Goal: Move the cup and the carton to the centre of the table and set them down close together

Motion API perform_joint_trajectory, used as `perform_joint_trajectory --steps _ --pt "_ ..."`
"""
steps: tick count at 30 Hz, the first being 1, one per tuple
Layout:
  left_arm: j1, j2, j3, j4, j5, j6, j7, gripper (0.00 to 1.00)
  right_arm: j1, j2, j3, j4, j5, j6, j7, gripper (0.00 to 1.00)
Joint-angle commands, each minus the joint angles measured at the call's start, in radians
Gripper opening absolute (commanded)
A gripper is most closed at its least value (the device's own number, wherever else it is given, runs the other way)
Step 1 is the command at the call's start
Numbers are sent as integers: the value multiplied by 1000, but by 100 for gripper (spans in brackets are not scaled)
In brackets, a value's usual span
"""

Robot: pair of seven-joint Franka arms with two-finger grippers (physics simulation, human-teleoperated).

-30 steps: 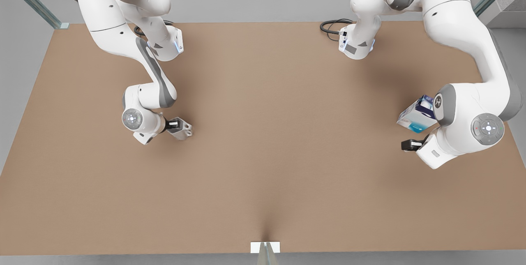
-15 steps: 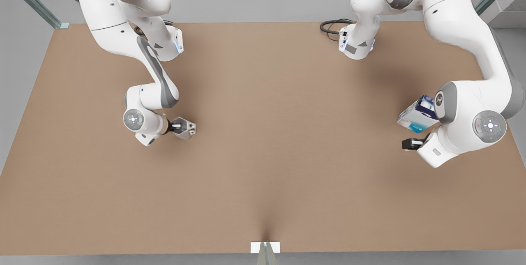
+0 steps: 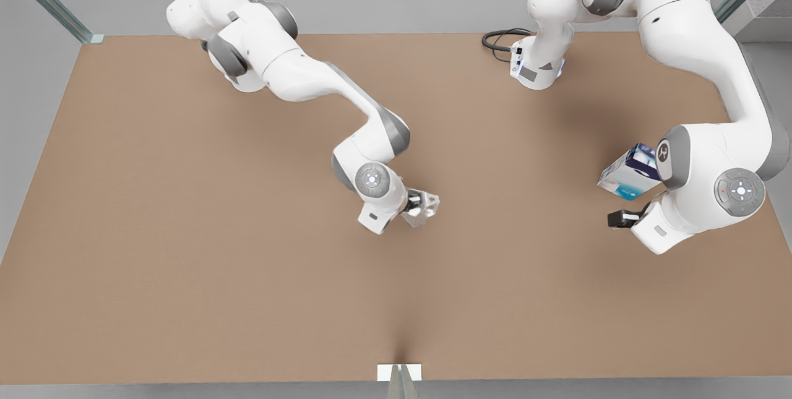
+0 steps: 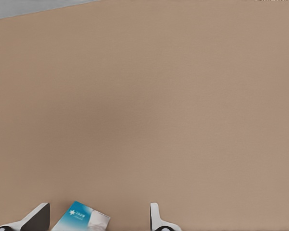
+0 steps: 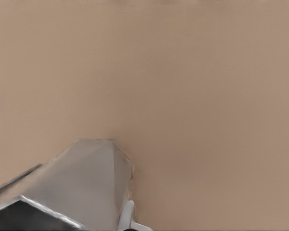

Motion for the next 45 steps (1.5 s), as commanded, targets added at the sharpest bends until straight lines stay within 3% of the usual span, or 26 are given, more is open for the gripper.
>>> perform_joint_trajectory --steps 1,9,12,15,17,18,20,21,23,29,34,38,45 --pt "0 1 0 -1 -1 1 -2 100 10 8 -13 2 -4 9 1 21" --pt "-3 -12 -3 1 -4 -9 -22 100 93 145 -169 50 -4 159 31 21" --pt "-3 -67 -3 -10 -4 -13 -105 100 95 165 -168 48 -2 216 49 21" --pt "-3 -139 -2 -125 -32 -1 -539 100 98 171 -169 48 -2 214 49 23" --pt "-3 -223 37 -280 -73 91 -841 100 96 168 -169 48 10 207 49 38" --pt "-3 -231 49 -318 -73 91 -949 100 96 165 -171 50 37 205 51 26" --pt "-1 -234 77 -369 -73 85 -1047 100 96 162 -174 51 57 199 51 42" --pt "0 -234 100 -395 -75 79 -1047 100 96 159 -174 51 59 201 51 77" --pt "14 -234 109 -423 -78 79 -1036 100 96 160 -177 51 59 213 51 100" --pt "22 -233 155 -423 -112 22 -1013 100 98 160 -184 51 59 218 49 100" --pt "135 -219 164 -430 -139 24 -791 100 98 159 -184 51 65 259 51 100" --pt "143 -311 166 -636 -141 159 -743 100 98 152 -184 50 65 257 51 100" --pt "143 -374 190 -734 -141 180 -812 100 112 159 -201 42 64 259 48 100"
